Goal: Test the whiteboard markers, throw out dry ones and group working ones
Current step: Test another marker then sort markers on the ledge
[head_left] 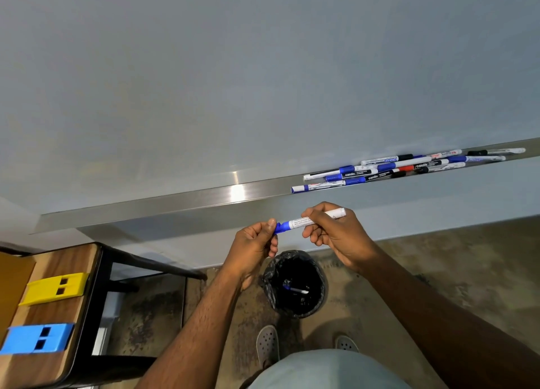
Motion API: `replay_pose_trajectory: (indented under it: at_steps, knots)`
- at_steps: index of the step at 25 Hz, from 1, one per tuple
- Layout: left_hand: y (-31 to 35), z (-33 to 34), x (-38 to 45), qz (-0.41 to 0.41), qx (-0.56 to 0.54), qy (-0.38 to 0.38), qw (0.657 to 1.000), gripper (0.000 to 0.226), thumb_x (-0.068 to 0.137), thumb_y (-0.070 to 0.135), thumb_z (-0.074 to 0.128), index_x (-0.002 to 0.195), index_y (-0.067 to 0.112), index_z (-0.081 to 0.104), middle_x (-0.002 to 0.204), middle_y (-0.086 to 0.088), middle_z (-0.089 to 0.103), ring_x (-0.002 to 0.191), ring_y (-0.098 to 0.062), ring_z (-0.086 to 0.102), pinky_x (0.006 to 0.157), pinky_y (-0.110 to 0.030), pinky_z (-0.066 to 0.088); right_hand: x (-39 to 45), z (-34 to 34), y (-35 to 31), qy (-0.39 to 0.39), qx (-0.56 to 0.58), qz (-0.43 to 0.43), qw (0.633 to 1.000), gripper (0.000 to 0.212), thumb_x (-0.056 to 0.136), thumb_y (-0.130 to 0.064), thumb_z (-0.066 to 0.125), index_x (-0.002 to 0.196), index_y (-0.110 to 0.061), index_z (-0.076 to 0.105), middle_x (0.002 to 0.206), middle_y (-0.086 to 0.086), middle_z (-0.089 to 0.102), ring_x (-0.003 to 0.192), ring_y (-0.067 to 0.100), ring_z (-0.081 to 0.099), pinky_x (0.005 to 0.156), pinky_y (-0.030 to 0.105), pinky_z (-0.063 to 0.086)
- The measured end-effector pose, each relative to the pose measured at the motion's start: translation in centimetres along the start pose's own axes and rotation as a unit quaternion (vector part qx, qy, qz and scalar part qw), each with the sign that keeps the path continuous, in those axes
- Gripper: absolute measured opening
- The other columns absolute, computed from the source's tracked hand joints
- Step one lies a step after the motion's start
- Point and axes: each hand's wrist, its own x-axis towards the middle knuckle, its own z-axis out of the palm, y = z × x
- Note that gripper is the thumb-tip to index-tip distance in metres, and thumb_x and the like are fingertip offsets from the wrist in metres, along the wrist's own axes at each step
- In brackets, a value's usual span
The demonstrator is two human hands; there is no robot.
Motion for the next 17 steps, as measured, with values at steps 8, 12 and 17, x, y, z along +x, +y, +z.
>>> replay_pose_trajectory:
  at_steps: [8, 12, 17]
  knots:
    - [1.0, 0.2, 0.6, 0.0, -0.036, -0.029, 0.999, 0.023, 0.084, 0.028, 0.064, 0.086, 0.006, 0.068, 0.06, -0.006, 0.056, 0.052, -0.014, 0.046, 0.051, -0.023, 0.041, 0.3, -0.1, 0.1, -0.018, 0.072, -0.004, 0.997, 0.018, 0.097, -0.018, 0.054, 0.091, -0.005, 0.064, 0.067, 0.015, 0.068, 0.056, 0.019, 0.06, 0.055, 0.025, 0.049]
    - [1.5, 0.6, 0.8, 0.017, -0.044, -0.041, 0.998, 0.023, 0.083, 0.029, 0.064, 0.086, 0.006, 0.067, 0.06, -0.006, 0.056, 0.052, -0.014, 0.047, 0.052, -0.023, 0.042, 0.5, -0.4, -0.5, -0.017, 0.088, -0.019, 0.996, 0.018, 0.096, -0.019, 0.054, 0.091, -0.005, 0.065, 0.067, 0.015, 0.068, 0.056, 0.019, 0.06, 0.054, 0.024, 0.051]
    - [1.4, 0.7, 0.8, 0.01, -0.033, -0.053, 0.998, 0.027, 0.083, 0.03, 0.062, 0.09, 0.004, 0.067, 0.06, -0.006, 0.057, 0.052, -0.014, 0.048, 0.052, -0.024, 0.042, 0.4, -0.6, -0.2, -0.005, 0.063, -0.016, 0.998, 0.02, 0.097, -0.02, 0.053, 0.094, -0.005, 0.065, 0.068, 0.015, 0.068, 0.057, 0.019, 0.06, 0.057, 0.026, 0.051]
